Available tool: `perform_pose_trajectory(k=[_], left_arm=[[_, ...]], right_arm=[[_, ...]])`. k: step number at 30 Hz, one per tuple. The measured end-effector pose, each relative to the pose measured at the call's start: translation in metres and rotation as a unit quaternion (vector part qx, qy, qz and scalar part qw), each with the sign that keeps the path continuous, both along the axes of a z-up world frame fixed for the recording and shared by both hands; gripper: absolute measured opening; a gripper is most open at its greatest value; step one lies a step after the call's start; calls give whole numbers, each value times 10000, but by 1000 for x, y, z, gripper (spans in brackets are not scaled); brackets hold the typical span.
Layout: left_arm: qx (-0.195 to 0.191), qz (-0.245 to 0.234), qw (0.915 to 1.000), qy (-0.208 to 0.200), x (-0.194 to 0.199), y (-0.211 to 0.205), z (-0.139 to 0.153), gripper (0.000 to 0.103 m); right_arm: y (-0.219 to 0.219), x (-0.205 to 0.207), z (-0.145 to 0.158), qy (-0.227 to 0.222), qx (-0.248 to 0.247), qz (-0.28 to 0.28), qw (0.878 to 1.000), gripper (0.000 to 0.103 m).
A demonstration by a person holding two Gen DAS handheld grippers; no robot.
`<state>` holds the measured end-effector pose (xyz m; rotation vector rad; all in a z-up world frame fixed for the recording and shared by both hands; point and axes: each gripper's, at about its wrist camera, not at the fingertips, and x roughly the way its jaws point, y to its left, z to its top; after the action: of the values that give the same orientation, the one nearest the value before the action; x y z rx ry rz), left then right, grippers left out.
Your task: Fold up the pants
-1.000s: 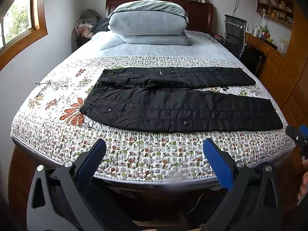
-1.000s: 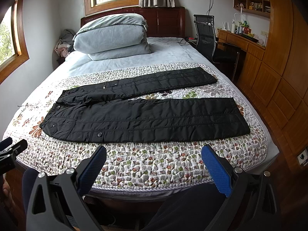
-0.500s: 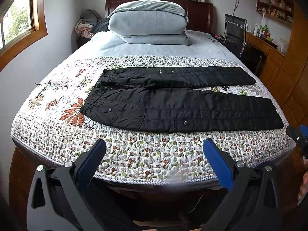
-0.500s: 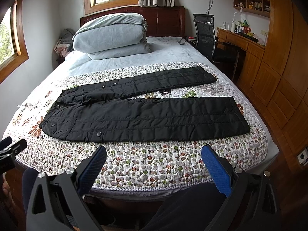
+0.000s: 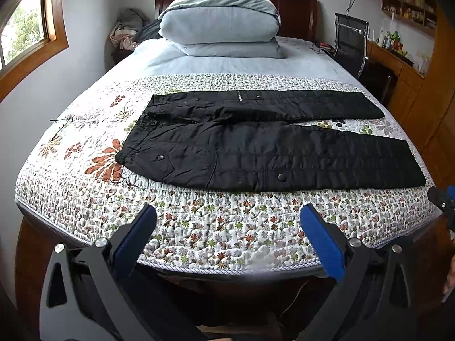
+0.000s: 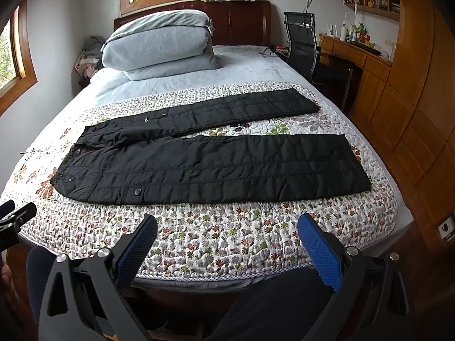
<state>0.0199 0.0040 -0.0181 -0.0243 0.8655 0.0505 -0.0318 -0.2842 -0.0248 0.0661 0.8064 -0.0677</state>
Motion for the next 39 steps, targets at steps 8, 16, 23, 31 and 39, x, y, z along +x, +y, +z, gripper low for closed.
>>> perform_pose_trajectory(k=[8, 16, 23, 31, 39], left_arm=[[-59, -35, 10000, 56, 9, 6, -10, 100], [-813, -23, 9961, 350, 44, 83, -47, 55], [-2060, 806, 9704, 975, 110, 222, -103, 95], [-3673, 1466, 9086, 1345, 174, 314, -158, 100], [-3537, 1408, 9125, 1501, 206, 322, -176, 99]], right_arm=[[1, 9, -8, 16, -13, 10, 10000, 100], [-43, 31, -31, 188, 987, 306, 9945, 9], [-127, 68, -73, 698, 2093, -94, 9753, 94], [-245, 106, -139, 972, 3703, -1210, 9159, 97], [-305, 118, -191, 780, 4609, -1636, 8687, 97]])
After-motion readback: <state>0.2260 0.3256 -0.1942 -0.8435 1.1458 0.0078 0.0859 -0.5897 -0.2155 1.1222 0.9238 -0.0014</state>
